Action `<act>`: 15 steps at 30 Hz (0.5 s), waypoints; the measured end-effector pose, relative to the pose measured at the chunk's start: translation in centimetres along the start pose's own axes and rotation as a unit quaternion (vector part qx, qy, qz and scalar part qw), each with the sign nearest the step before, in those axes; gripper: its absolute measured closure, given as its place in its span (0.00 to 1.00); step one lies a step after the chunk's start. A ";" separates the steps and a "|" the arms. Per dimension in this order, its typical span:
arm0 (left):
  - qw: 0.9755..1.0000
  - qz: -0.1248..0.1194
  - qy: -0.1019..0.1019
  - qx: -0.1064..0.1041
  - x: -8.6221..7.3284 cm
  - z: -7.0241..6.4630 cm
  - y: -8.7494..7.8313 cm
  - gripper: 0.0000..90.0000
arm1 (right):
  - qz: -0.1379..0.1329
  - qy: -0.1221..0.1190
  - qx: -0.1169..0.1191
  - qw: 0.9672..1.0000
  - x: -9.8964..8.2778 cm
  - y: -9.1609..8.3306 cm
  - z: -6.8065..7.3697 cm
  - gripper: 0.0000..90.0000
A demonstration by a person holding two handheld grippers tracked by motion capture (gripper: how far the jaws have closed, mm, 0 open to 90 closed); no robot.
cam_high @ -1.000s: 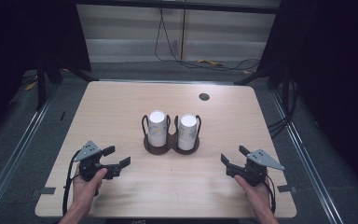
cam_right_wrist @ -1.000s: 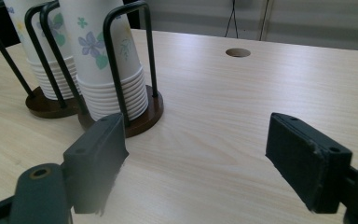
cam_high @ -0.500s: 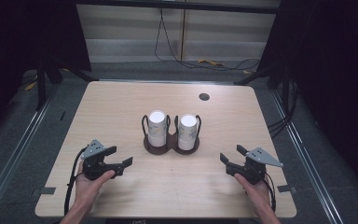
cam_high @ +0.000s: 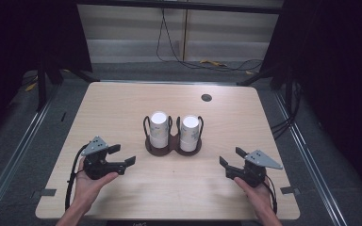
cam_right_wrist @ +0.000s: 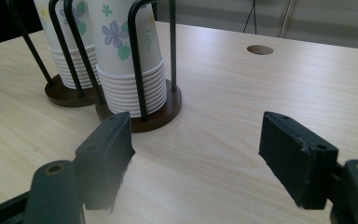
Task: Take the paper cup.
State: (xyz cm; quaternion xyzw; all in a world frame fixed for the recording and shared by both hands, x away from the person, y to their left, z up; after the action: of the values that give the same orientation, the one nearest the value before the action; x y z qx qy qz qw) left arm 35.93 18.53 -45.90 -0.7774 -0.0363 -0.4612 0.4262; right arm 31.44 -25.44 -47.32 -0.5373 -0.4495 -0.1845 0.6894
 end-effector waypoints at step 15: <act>1.000 -0.012 0.012 -0.006 3.1 -0.3 -1.3 0.30 | 0.005 -0.015 0.015 1.000 0.2 0.5 0.8 0.29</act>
State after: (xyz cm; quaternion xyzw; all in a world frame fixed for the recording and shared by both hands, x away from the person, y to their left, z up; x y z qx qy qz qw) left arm 36.91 18.09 -42.68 -0.7739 -0.0375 -0.4761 0.4160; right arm 31.56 -24.47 -47.44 -0.5322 -0.4598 -0.1662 0.6912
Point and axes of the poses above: each handheld gripper's, and its own axes: y roughly forward along the jaws, x roughly out of its top, z roughly to its left, the point moved 2 cm from there along y, roughly forward along the jaws, and after that the axes turned 13 degrees about z, right-handed, at the moved point
